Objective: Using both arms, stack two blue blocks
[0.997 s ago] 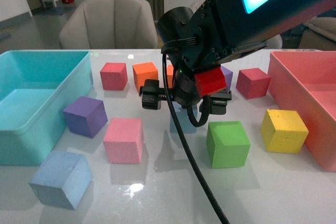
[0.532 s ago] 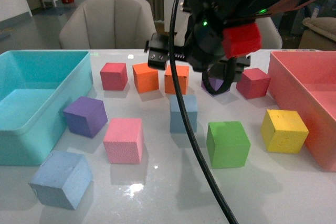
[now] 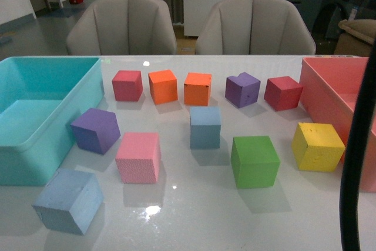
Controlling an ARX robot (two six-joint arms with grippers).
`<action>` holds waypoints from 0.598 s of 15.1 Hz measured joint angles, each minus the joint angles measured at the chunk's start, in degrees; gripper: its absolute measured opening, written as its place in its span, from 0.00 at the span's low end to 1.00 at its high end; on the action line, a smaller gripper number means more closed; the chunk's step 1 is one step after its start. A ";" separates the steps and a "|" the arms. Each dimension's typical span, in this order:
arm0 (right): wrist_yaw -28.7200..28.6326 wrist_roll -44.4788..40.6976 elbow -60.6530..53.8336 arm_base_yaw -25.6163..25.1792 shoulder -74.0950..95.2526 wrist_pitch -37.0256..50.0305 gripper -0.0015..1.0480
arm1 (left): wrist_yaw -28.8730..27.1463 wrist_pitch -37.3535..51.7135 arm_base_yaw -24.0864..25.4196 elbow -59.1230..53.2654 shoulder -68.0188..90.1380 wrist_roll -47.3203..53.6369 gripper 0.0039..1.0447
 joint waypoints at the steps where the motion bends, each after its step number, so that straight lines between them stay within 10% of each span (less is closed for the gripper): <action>1: 6.97 -8.07 -8.26 -1.29 -7.41 11.93 0.78 | 0.02 0.02 0.00 0.00 0.00 0.00 0.94; 5: -3.39 -19.50 -28.22 -14.82 -39.56 -2.49 0.29 | 0.00 0.00 0.00 0.00 0.00 0.00 0.94; 9: -9.42 -20.52 -34.27 -20.96 -56.13 -6.91 0.02 | 0.00 0.02 0.00 0.00 0.00 0.00 0.94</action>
